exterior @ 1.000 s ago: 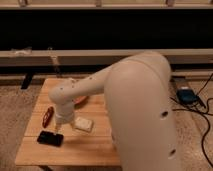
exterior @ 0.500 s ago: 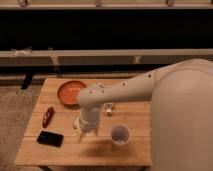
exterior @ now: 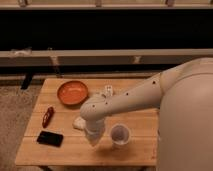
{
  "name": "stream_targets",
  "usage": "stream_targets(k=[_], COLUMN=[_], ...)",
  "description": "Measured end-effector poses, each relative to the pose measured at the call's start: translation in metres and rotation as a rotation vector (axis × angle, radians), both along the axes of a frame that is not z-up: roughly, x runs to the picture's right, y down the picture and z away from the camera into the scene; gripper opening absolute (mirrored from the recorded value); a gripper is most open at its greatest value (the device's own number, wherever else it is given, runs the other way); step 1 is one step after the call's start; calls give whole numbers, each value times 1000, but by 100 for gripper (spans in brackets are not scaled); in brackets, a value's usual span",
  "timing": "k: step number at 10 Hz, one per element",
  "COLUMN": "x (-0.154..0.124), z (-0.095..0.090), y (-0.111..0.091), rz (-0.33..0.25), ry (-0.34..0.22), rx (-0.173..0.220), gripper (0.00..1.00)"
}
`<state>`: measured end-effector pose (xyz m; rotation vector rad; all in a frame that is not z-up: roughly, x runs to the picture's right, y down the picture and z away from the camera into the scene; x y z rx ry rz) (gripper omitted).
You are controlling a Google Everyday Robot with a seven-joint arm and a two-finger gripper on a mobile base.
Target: Push the eraser across the table
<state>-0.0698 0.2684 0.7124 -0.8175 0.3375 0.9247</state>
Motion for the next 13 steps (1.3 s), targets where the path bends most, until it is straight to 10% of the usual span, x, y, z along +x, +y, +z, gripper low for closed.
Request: stream_targets(k=[6,13], x=[-95,-153], z=[34,54], y=[4,19], rz=[-149,-237], ry=[-34,-82], rx=[120,152], gripper=[0,0])
